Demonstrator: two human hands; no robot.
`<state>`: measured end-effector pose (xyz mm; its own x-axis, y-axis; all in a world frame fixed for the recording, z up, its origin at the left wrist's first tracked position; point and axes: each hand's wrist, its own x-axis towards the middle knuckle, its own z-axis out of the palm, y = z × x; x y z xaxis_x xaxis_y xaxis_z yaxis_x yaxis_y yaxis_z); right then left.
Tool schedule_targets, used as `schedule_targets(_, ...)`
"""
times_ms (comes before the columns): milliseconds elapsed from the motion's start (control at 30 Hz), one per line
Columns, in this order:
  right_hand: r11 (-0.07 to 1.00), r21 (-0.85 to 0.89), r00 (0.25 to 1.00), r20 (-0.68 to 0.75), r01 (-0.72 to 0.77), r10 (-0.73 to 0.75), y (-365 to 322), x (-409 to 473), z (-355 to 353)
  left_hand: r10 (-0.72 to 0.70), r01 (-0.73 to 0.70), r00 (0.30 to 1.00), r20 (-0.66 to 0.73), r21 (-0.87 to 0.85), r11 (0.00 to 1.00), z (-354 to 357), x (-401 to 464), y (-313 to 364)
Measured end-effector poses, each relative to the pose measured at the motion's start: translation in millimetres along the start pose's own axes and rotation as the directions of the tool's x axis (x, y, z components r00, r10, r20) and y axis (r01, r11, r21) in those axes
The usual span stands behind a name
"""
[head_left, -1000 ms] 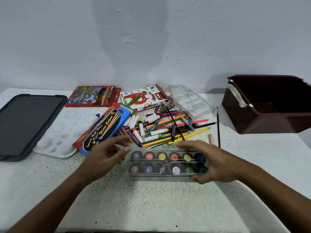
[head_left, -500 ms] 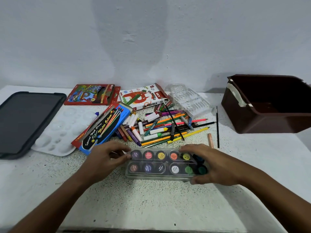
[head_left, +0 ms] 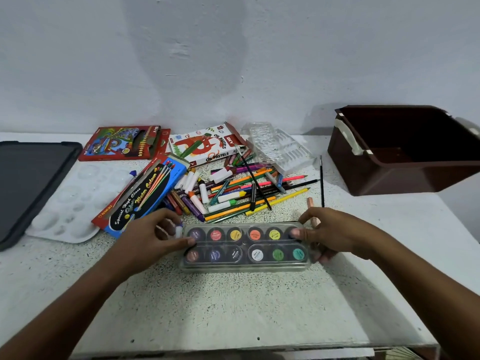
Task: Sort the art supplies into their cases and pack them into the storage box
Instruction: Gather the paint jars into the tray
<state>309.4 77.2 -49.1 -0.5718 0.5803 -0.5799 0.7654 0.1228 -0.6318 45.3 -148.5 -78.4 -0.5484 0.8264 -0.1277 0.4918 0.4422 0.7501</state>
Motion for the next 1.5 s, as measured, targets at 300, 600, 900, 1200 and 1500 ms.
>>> schedule_targets(300,0.998,-0.062,0.997,-0.077,-0.022,0.017,-8.8,-0.3,0.0,-0.209,0.225,0.970,0.125,-0.126,0.966,-5.6,-6.9,17.7)
schedule_targets(600,0.997,-0.065,0.999,-0.004,-0.040,0.040,-11.1,0.5,-2.9,-0.275,0.309,0.942,0.192,-0.182,0.933,-11.2,-7.4,19.5)
schedule_targets(900,0.991,-0.112,0.997,0.009,-0.075,0.077,-16.0,-3.3,-3.3,-0.383,0.446,0.874,0.300,-0.179,0.877,-18.9,-4.0,21.2)
schedule_targets(1200,0.989,-0.118,0.996,0.025,-0.084,0.088,-20.0,0.0,-5.3,-0.321,0.350,0.907,0.272,-0.064,0.935,-15.6,-3.2,33.9)
schedule_targets(1500,0.969,-0.229,0.996,0.006,-0.090,0.094,-35.1,2.4,0.0,-0.150,0.001,0.940,0.305,0.439,0.898,-3.0,-4.1,42.6)
